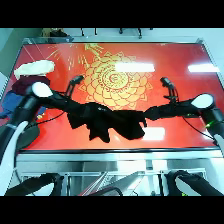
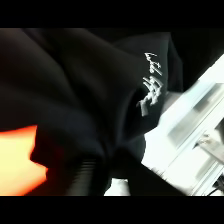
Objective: Fold the shirts.
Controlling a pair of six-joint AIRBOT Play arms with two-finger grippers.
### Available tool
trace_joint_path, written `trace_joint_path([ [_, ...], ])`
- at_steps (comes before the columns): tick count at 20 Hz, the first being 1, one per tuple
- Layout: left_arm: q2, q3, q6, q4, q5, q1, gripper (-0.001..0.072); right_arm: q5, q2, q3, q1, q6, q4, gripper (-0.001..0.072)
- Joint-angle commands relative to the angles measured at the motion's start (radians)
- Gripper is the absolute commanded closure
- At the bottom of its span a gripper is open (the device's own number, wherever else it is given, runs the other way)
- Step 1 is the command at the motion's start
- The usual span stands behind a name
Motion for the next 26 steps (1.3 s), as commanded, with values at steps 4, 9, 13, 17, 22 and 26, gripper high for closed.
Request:
trace_joint_path([
  [4,-0.188,0.08,0.004,-0.01,-0.115,0.1,0.0017,-0.061,-0.079,-0.054,0.0,-0.024,-0.001,0.0687],
  [9,-0.057,-0.121,-0.001,-0.002,-0.114,0.135,0.0018,-0.064,-0.079,-0.054,0.0,-0.026,-0.031,0.0687],
  [13,0.103,-0.343,-0.001,-0.013,-0.007,0.138,0.0018,-0.064,-0.08,-0.054,0.0,-0.029,-0.031,0.0687],
  [17,0.2,-0.513,-0.003,-0.072,0.208,0.058,0.0019,-0.064,-0.079,-0.054,0.0,-0.029,-0.031,0.0687],
  [22,0.131,-0.574,-0.001,-0.117,0.386,-0.063,0.0019,-0.063,-0.079,-0.054,0.0,-0.029,-0.031,0.0687],
  [26,0.013,-0.459,0.016,-0.113,0.376,-0.135,0.0415,-0.062,-0.079,-0.054,0.0,-0.029,-0.031,0.0687],
])
